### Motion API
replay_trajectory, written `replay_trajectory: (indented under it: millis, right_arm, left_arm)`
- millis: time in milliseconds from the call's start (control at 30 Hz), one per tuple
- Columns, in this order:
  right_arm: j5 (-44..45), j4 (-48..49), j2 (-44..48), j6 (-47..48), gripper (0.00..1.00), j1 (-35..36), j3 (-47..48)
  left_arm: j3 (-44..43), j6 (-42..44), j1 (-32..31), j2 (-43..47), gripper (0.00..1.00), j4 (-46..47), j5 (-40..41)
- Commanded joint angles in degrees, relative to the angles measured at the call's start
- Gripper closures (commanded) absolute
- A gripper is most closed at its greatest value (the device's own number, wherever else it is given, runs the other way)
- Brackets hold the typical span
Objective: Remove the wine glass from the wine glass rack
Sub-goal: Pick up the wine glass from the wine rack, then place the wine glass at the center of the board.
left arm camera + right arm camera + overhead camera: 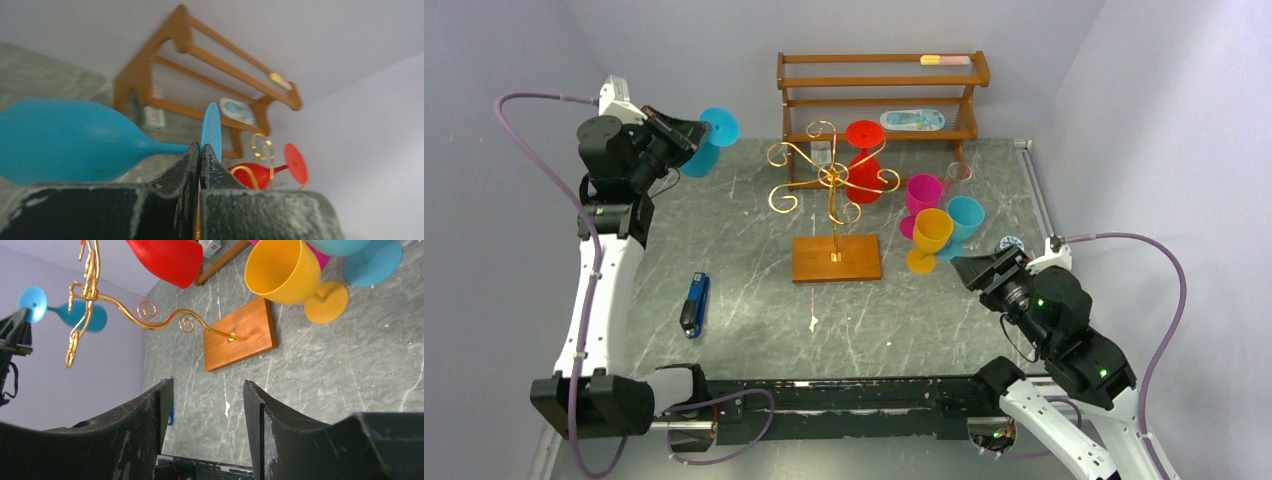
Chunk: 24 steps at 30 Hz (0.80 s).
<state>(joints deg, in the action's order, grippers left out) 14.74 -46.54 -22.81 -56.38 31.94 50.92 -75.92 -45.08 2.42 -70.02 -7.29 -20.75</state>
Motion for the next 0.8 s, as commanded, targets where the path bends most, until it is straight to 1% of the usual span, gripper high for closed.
replay_trajectory:
  millis: [0,67,167,267,333,400,467,567,600,700,767]
  right_arm:
    - [1.7,0.6,-0.5,1.4,0.42,-0.1,2.1]
    - [1.9,0.6,-0.8,1.6,0.42,-0.1,2.0]
    - [1.8,1.1,-1.1,1.6,0.42,-0.1,1.8]
    - [1.8,1.0,-1.2,1.5,0.42,-0.1,1.7]
    - [1.9,1.0,-1.3,1.4,0.42,-0.1,1.4]
    - [1.9,1.5,-1.2,1.1,0.42,-0.1,1.0]
    - [1.5,2.7,-1.3,0.7,0.42,-0.1,0.1]
    - [-0.4,4.2,-2.3,0.7,0.42,-0.1,-0.5]
    - [-0.7,4.1,-2.8,0.6,0.42,-0.1,-0.3]
    - [-0.4,2.5,-3.9,0.1,0.42,-0.1,0.2]
    - [-0.6,2.6,-3.7,0.4,0.42,-0.1,-0.1]
  left_arm:
    - [4.4,8.9,0.3,5.2,0.95,-13.3,10.1]
    - [8.5,9.5,0.3,8.5,0.95,-14.5,12.0]
    - [12.5,10.8,0.2,10.3,0.95,-16.3,11.8]
    - [14.7,12.6,0.1,10.8,0.95,-17.2,7.4]
    - [16.1,13.8,-0.1,11.0,0.95,-16.8,3.2]
    - [17.2,12.5,-0.4,11.0,0.95,-15.8,-2.0]
    - [18.7,10.5,-3.0,11.0,0.95,-12.3,-5.8]
    - [19.6,12.4,-9.5,10.9,0.95,-16.3,-0.2]
    - [20.7,12.2,-10.3,11.3,0.95,-17.0,-0.2]
    - [25.9,8.7,-13.7,13.7,0.95,-12.4,-2.2]
    - [27.7,8.1,-16.6,14.5,0.95,-12.2,-1.8]
